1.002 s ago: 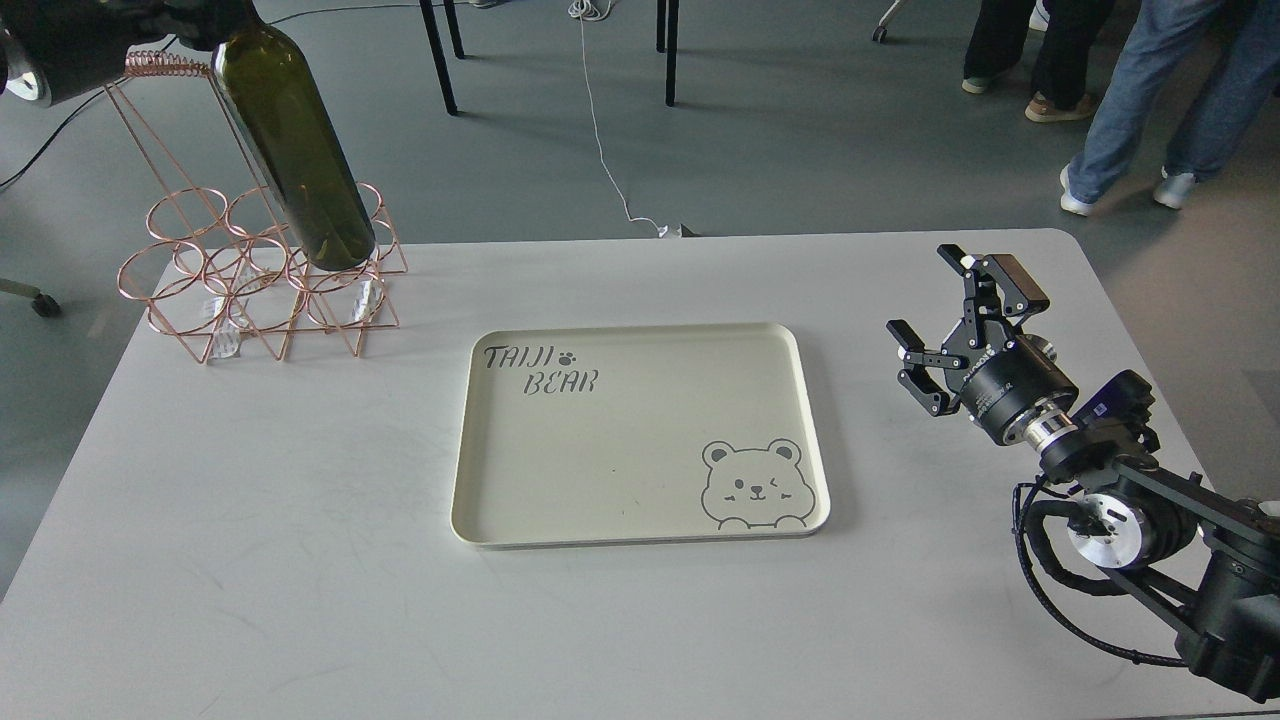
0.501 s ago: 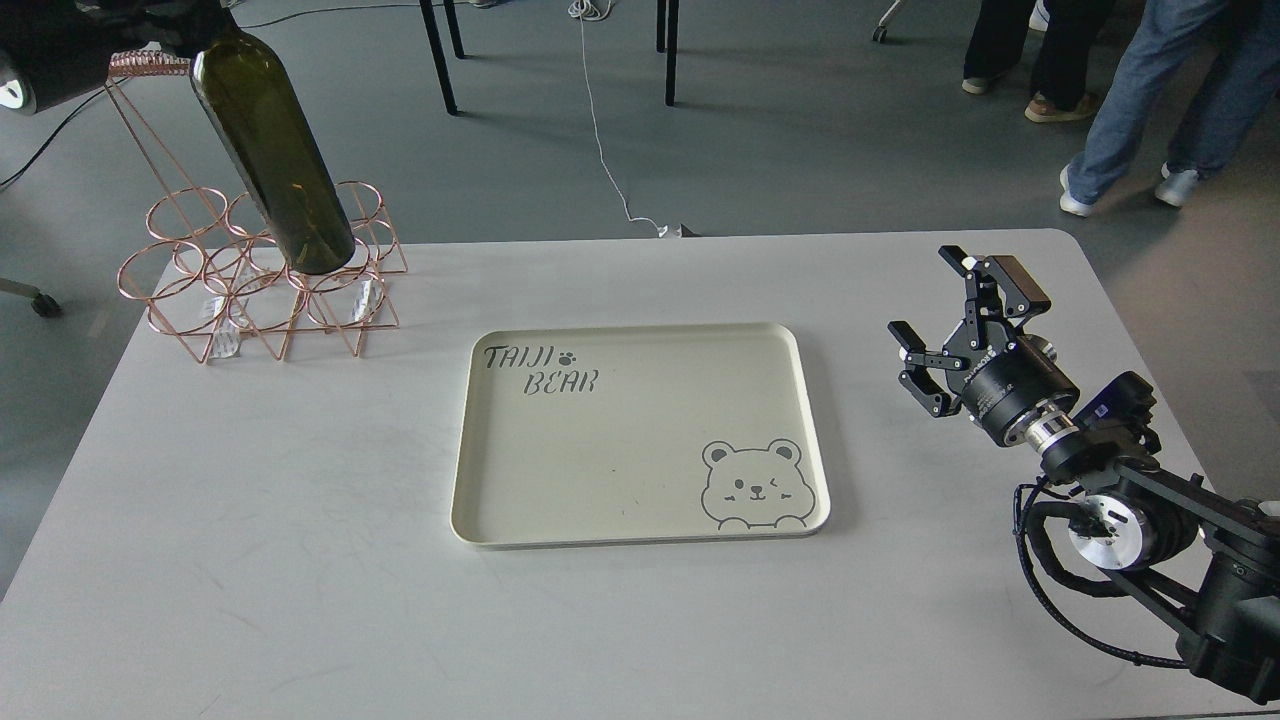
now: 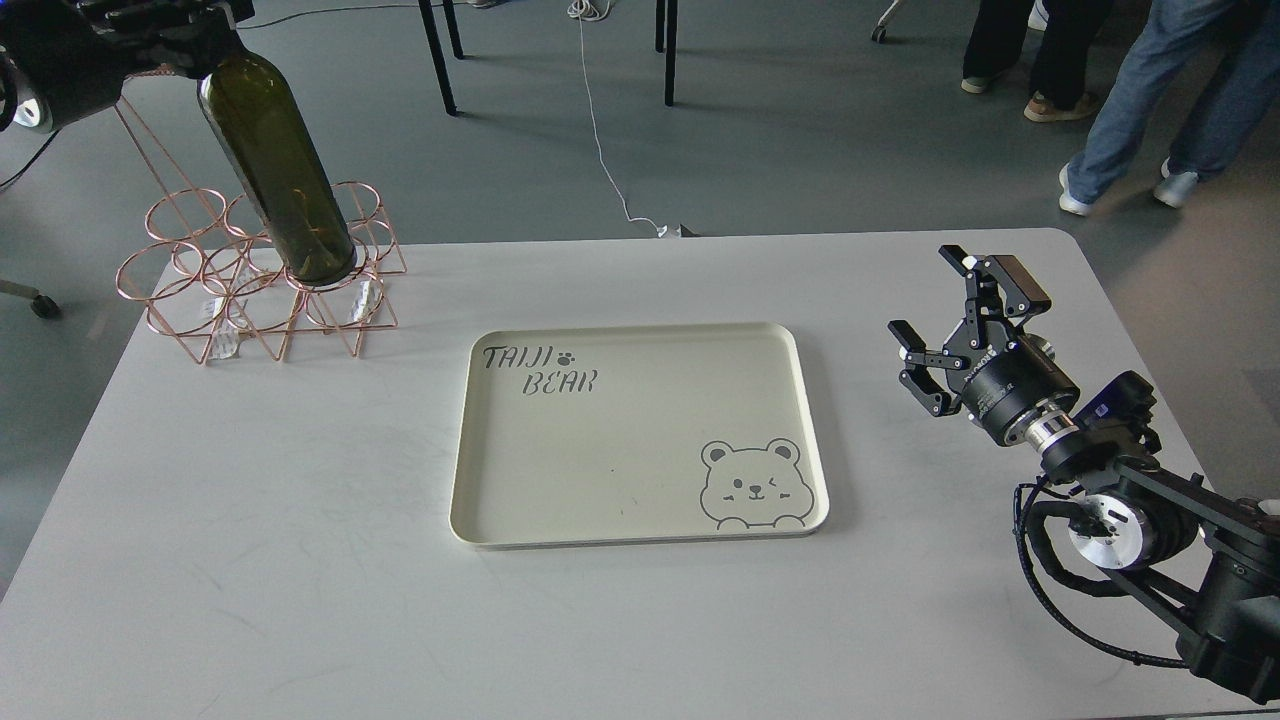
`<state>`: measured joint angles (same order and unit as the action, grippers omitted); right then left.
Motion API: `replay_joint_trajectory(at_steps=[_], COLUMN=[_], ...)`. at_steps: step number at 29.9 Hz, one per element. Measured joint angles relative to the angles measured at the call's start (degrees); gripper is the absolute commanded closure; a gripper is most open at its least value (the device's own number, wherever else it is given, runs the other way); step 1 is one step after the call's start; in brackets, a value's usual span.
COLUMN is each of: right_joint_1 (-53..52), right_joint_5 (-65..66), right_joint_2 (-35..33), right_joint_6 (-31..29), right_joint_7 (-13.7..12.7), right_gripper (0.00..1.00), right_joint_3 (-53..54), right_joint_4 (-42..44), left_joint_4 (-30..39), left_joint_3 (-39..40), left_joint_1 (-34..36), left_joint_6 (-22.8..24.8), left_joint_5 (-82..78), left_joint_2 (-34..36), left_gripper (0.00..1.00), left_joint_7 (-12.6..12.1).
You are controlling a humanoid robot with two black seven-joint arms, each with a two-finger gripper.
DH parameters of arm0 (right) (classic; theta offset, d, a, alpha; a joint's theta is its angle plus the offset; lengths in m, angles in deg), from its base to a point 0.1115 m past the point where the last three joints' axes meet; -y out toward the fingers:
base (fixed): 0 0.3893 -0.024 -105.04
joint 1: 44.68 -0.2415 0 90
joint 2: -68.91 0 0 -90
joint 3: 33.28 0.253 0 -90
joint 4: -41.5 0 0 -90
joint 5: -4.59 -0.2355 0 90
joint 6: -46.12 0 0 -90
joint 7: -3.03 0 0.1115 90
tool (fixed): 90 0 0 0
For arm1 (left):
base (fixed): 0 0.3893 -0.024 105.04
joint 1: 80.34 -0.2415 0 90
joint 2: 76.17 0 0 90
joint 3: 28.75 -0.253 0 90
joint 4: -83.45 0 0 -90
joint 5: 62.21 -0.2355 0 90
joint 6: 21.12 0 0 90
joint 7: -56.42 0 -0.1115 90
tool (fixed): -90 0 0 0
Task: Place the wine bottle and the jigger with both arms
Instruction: 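Lower the bottle upright into a slot of the wine rack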
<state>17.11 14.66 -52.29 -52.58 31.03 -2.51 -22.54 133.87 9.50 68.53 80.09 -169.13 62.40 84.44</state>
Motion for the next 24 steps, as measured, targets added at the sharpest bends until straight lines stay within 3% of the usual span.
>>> replay_joint_trajectory(at_steps=[24], right_joint_1=[0.4], right_joint_5=[0.0], right_joint_2=[0.0], right_joint_6=[0.0], right_joint_7=[0.0], right_gripper=[0.01], right_joint_3=[0.4], right_joint_4=[-0.1], left_joint_4=[-0.6], left_joint_3=[-1.6], left_joint_1=[-0.6], left_joint_6=[-0.7], left_joint_5=[-0.1], left_joint_2=[-0.6], left_gripper=[0.79], left_joint_7=[0.0])
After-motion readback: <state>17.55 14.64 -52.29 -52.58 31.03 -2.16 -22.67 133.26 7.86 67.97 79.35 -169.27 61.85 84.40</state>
